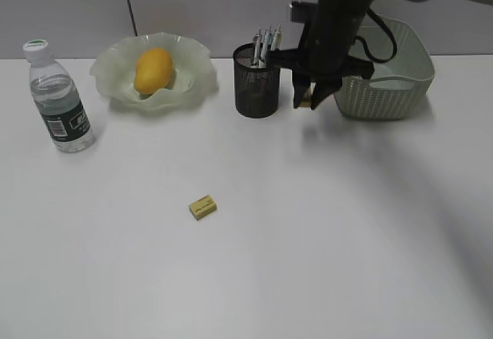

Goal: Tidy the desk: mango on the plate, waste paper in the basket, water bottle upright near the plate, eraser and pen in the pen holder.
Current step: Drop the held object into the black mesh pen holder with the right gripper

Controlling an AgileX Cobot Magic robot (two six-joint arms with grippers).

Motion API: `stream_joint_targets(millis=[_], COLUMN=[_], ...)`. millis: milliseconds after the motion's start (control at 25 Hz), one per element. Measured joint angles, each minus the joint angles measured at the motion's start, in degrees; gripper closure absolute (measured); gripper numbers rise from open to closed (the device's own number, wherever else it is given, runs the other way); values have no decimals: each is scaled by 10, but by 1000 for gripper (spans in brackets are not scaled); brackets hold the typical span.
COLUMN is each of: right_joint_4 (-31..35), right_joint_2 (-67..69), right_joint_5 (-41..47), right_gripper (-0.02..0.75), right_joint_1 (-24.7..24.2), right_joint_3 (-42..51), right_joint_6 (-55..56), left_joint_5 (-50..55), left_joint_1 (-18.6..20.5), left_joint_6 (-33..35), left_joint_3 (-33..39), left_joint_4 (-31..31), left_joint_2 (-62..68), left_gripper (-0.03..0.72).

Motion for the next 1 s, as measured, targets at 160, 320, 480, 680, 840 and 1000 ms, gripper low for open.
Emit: stream_joint_targets(millis=[160,320,480,680,840,1000], right_joint_4=[0,0,0,0,0,0], right_joint_2=[0,0,2,20,47,64], right_joint_5=[13,5,-32,-85,-114,-131], right_gripper=[523,523,523,524,524,524], right_joint_1=[21,29,31,30,30,30], right_joint_3=[-103,-169,-184,-185,-185,-185], right_joint_6=[-10,-12,-12,-13,-13,-14], left_joint_5=[0,0,0,0,0,0], left_joint_1=[0,0,0,0,0,0], left_joint_6=[0,0,0,0,0,0], left_joint_3=[0,0,0,0,0,0], left_joint_4=[0,0,0,0,0,0], left_joint_2=[0,0,0,0,0,0], left_gripper=[314,314,314,314,314,314])
